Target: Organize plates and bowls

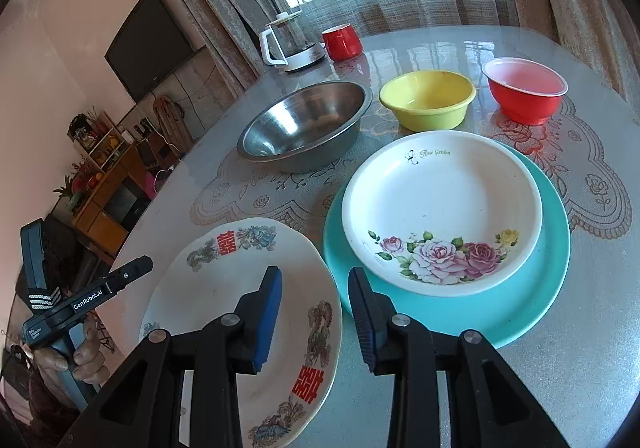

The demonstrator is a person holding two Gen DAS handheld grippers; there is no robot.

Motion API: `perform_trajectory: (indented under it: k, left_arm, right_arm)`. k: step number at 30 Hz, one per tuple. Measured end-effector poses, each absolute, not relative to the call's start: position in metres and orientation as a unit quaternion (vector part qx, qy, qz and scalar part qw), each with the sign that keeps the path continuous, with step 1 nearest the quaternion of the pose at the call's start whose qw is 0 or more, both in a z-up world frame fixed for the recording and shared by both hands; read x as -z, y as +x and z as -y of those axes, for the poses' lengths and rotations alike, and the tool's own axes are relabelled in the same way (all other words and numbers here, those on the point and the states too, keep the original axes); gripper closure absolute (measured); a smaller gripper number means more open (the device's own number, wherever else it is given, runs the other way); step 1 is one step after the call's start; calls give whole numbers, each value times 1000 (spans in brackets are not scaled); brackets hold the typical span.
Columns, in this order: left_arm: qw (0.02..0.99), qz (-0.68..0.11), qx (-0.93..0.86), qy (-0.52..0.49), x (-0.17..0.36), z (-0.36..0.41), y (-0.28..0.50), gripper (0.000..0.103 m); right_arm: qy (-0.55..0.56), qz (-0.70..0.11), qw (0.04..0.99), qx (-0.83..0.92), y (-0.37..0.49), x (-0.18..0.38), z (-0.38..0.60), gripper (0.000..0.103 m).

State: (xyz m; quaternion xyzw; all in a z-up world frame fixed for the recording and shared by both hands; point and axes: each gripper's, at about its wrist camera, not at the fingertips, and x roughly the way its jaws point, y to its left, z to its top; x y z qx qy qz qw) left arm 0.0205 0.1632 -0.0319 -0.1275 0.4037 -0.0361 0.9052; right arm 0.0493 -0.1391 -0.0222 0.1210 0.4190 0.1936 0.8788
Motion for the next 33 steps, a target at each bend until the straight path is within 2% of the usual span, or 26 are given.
perform_trajectory:
  k: [18,24,33]
  left_arm:
    - [901,-397,97,-144,40,-158,11,71]
    - [900,-385,116,-169,38,-164,8,67]
    - [896,-401,152,-117,48,-140,7,68]
  right_arm:
    - [183,-460,843,-210,37,51,158,68]
    - [177,-470,833,-232,38,57,146,68]
    - [145,-477,830,-250,36,63,130,71]
